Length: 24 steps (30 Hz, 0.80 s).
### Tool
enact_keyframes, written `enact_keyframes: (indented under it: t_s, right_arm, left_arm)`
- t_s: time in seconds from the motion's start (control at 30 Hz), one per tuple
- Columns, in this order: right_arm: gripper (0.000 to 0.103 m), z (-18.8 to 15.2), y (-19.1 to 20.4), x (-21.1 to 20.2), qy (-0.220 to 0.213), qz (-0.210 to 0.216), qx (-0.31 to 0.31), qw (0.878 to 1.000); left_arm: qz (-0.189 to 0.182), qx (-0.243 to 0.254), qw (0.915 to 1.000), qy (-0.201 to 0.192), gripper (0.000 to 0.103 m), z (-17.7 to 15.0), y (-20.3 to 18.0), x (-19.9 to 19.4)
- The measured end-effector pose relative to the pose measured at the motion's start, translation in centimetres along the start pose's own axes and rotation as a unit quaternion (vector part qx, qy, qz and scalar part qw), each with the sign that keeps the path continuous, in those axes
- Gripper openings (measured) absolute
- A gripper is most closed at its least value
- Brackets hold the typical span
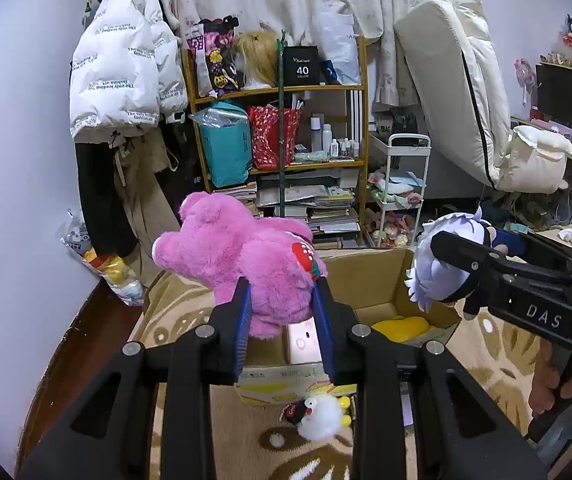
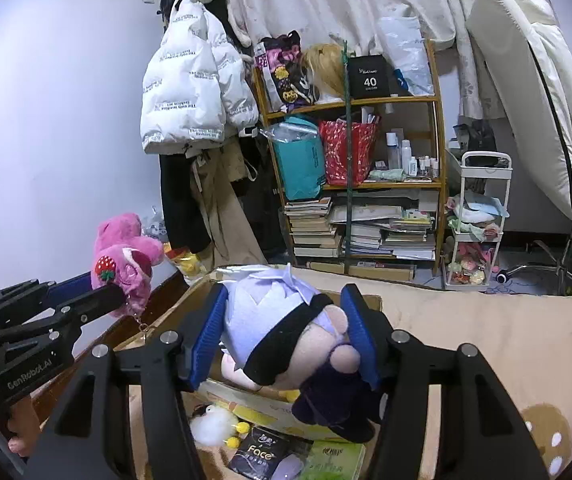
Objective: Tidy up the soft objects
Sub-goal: 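Lower the pink bear into the box and open the left gripper while the right releases the doll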
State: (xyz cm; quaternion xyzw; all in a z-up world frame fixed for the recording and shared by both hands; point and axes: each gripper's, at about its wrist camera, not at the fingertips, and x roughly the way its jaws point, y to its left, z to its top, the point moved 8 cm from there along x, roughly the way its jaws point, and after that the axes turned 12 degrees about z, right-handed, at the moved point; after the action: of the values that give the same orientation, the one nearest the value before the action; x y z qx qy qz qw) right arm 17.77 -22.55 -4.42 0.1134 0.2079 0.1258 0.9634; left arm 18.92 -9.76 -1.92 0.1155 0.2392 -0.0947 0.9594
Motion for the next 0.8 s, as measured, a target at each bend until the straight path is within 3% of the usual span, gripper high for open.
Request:
enact_keyframes:
  t_s: [0.4,0.8]
  right_arm:
    - [0.063,-1.1,-1.3,2.6,0.02,-0.001,0.012,1.0]
    - [0.069,-2.9,-2.1,4.0,0.051,-0.016,0.022,0.998]
  left_arm:
    - [-0.013,0.0,0.999,0.043,0.031,-2.6,-0.9,3.8]
    - [0.009,0.01,0.9966,0.081,0.03,-4.7,-0.9,5.7]
